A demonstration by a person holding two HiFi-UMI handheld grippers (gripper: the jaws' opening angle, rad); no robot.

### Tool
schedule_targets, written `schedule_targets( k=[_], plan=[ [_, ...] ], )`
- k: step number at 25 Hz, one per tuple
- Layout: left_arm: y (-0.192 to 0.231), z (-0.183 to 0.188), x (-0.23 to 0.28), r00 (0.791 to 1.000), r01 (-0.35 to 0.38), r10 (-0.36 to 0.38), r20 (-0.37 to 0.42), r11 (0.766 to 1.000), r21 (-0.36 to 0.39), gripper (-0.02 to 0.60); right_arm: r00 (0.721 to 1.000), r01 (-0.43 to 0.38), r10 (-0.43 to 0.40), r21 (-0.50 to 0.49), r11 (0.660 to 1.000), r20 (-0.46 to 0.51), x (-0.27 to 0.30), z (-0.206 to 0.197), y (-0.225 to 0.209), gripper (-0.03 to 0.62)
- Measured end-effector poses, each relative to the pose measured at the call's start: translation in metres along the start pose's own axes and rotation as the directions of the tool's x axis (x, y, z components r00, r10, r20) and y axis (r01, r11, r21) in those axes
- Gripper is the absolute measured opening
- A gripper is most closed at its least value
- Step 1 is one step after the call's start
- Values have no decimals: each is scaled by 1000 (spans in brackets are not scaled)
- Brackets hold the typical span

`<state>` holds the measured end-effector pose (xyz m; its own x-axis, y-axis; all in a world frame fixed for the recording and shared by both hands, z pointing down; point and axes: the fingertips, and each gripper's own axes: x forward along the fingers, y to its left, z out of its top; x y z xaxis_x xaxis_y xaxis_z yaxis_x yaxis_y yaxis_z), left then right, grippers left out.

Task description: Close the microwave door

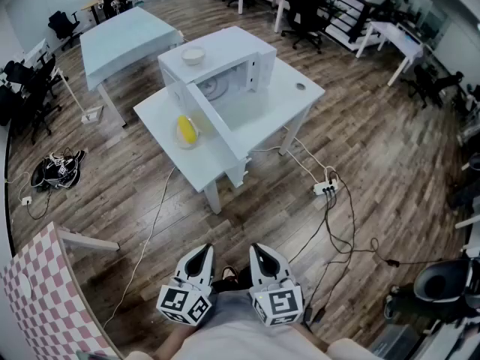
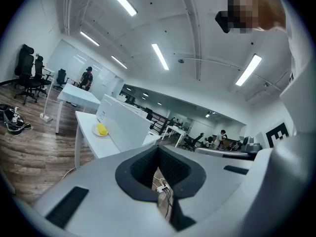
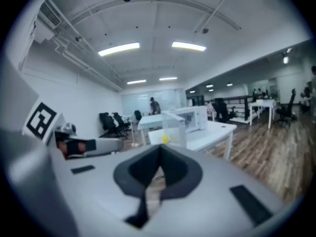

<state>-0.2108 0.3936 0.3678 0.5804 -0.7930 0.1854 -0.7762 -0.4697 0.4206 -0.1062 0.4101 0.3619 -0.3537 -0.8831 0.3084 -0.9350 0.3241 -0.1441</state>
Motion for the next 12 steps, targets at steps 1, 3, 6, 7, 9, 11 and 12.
schedule_targets(
  k=[1,3,6,7,9,11,12],
  plan=[
    [0,0,4,1000,2,-2,0,1000,-1,15,1000,-4,4,-3,1000,3,3,1,-2,21],
    [0,-1,10,1000,7,-7,1,1000,-5,16,1000,-8,8,-8,1000,6,7,2,-7,21],
    [-1,0,18,1000,11,-11,0,1000,-15,15,1000,-8,8,-16,1000,6,11,4,-14,21],
    [-3,1,21,1000,14,-14,0,1000,-20,15,1000,-9,9,-17,1000,8,12,5,-17,21],
    [-9,3,28,1000,22,-22,0,999,-31,15,1000,-13,13,-13,1000,11,14,10,-23,21],
    [-13,4,36,1000,27,-27,-3,999,-31,15,1000,-23,23,-6,1000,8,19,13,-28,21],
    [-14,4,39,1000,27,-27,-6,999,-25,15,999,-32,32,1,999,5,22,14,-30,21]
  ],
)
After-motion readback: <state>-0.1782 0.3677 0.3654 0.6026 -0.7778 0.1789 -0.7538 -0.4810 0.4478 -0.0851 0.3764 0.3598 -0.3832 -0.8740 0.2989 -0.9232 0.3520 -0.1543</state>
